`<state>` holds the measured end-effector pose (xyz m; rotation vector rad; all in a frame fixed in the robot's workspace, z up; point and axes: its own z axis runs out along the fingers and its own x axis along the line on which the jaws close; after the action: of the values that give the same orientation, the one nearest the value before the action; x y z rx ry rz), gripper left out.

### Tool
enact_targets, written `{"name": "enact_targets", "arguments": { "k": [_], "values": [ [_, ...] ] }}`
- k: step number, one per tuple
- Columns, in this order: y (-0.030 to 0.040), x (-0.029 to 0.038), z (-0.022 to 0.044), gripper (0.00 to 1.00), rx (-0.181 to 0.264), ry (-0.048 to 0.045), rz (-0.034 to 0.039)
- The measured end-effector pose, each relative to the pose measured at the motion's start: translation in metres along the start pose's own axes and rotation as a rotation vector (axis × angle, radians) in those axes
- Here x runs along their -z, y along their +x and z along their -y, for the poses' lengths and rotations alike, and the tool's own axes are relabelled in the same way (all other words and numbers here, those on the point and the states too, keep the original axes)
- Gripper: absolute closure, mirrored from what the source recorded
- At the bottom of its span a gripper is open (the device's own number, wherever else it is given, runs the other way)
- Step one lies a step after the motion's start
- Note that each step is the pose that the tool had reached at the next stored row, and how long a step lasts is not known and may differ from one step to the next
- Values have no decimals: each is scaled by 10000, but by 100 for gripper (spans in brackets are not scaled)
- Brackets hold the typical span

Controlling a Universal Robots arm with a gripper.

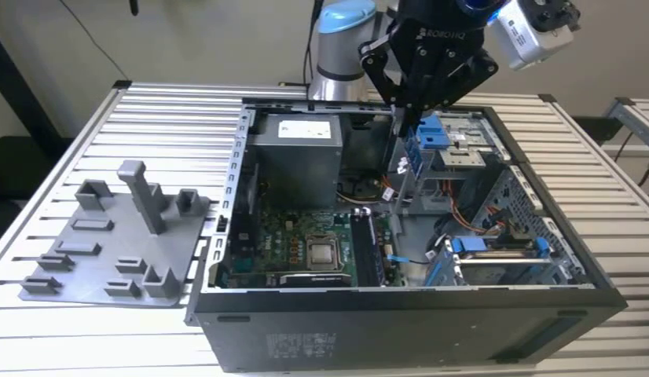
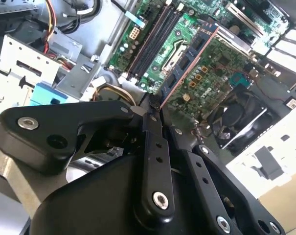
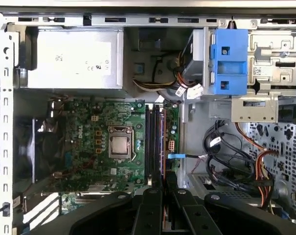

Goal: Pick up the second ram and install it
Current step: 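Insert the second ram into the second slot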

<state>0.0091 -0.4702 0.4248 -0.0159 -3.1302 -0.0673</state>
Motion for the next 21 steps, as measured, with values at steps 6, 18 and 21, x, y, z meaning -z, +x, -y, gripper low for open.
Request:
{"name": "enact_targets", "arguments": {
  "k": [6, 18, 21],
  "values": [
    [0, -13, 1, 86, -14, -2, 1],
    [-1, -99, 4, 86, -14, 0, 1],
    [-2, -129, 6, 86, -13, 0, 1]
  ]
}}
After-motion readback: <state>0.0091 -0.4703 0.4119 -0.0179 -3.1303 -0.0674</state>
